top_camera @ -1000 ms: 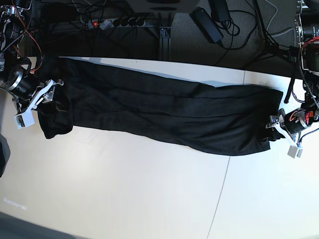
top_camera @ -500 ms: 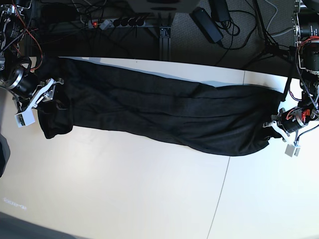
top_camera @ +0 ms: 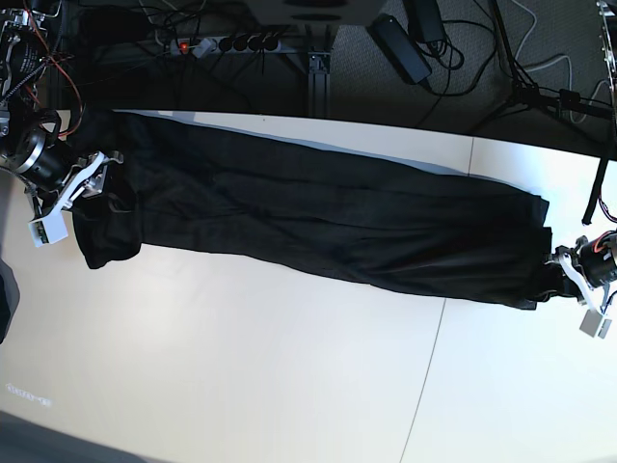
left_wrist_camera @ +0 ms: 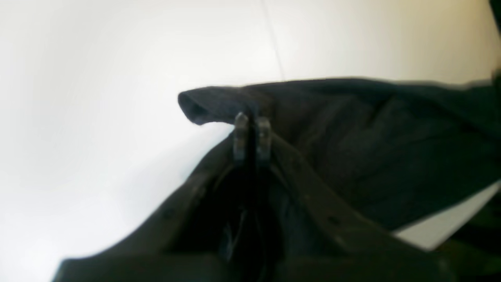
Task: Fold the T-shirt properly
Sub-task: 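Regrasp the strip's end with the left gripper, then hold both strip ends and pull them apart to straighten the strip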
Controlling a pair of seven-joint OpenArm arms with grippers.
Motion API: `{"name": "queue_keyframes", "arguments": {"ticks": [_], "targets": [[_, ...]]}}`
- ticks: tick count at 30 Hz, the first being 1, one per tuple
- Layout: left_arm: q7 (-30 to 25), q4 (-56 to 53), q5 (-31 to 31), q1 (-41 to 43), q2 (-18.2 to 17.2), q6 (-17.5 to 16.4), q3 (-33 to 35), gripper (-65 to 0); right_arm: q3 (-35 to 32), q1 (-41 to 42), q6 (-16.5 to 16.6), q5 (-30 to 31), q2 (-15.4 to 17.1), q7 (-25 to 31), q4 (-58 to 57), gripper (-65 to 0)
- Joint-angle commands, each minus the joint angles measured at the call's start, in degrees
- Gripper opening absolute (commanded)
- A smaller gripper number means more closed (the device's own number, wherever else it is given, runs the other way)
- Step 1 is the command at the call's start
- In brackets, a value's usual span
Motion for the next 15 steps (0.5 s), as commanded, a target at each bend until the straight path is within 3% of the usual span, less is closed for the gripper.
{"name": "queue_keyframes", "arguments": {"ticks": [1, 6, 15], "targets": [[-0.33, 1.64, -1.66, -0.90, -1.97, -1.24, -0.46, -65.0, 0.59, 0.44, 3.61, 0.96, 0.96, 0.94, 0.79, -31.6], [1.86, 3.26, -2.32, -0.28, -3.67, -1.24, -0.46, -65.0, 0.59, 0.44, 3.61, 0.79, 0.96, 0.94, 0.79, -31.6], [5.79, 3.26, -3.69, 3.30, -3.67, -1.24, -0.44, -65.0, 0.59, 0.44, 3.61, 0.76, 0.96, 1.09, 0.79, -31.6]]}}
